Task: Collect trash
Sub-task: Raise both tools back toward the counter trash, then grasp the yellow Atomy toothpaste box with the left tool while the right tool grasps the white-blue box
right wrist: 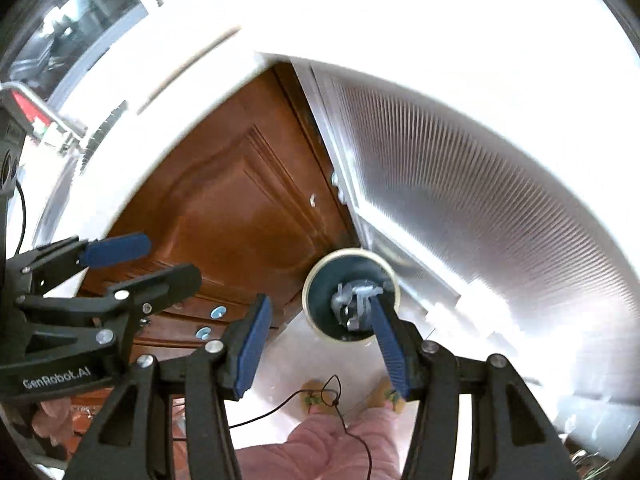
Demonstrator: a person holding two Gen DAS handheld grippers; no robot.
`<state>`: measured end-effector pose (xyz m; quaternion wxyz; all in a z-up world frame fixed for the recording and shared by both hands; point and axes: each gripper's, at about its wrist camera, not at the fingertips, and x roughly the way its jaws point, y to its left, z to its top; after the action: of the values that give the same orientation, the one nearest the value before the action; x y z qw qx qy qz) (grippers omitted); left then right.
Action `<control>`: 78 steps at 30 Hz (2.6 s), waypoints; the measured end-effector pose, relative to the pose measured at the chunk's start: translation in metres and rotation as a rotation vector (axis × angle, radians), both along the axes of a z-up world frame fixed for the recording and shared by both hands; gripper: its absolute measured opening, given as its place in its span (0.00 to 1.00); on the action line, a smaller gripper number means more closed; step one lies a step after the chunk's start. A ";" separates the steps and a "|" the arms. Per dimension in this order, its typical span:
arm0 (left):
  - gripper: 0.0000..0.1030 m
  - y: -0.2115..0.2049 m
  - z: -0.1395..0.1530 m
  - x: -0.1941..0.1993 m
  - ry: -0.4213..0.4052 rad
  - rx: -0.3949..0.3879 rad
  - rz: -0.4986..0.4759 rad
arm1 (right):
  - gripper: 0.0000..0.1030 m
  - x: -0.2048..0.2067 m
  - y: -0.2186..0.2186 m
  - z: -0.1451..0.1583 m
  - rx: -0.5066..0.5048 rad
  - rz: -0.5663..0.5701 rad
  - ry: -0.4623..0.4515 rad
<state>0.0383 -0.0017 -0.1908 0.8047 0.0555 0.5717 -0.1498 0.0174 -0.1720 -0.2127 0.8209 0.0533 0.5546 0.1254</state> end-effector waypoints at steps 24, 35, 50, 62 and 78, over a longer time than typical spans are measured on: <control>0.65 -0.012 0.168 0.024 -0.324 -0.036 0.106 | 0.52 0.035 -0.025 0.185 0.043 0.027 -0.443; 0.65 -0.015 0.204 0.040 -0.413 -0.014 0.216 | 0.52 0.076 -0.046 0.210 0.040 0.060 -0.500; 0.80 0.025 0.205 0.074 -0.372 0.019 0.264 | 0.55 0.139 -0.036 0.191 -0.047 0.132 -0.373; 0.80 0.034 0.146 0.218 -0.211 0.048 0.051 | 0.55 0.224 0.006 0.146 -0.033 0.060 -0.222; 0.79 -0.001 0.042 0.358 -0.031 0.105 -0.233 | 0.55 0.342 0.043 0.064 -0.109 -0.050 -0.097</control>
<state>0.3961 -0.0024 -0.1486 0.7867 0.1658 0.5559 -0.2112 0.3594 -0.1286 -0.1487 0.8514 0.0165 0.5185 0.0769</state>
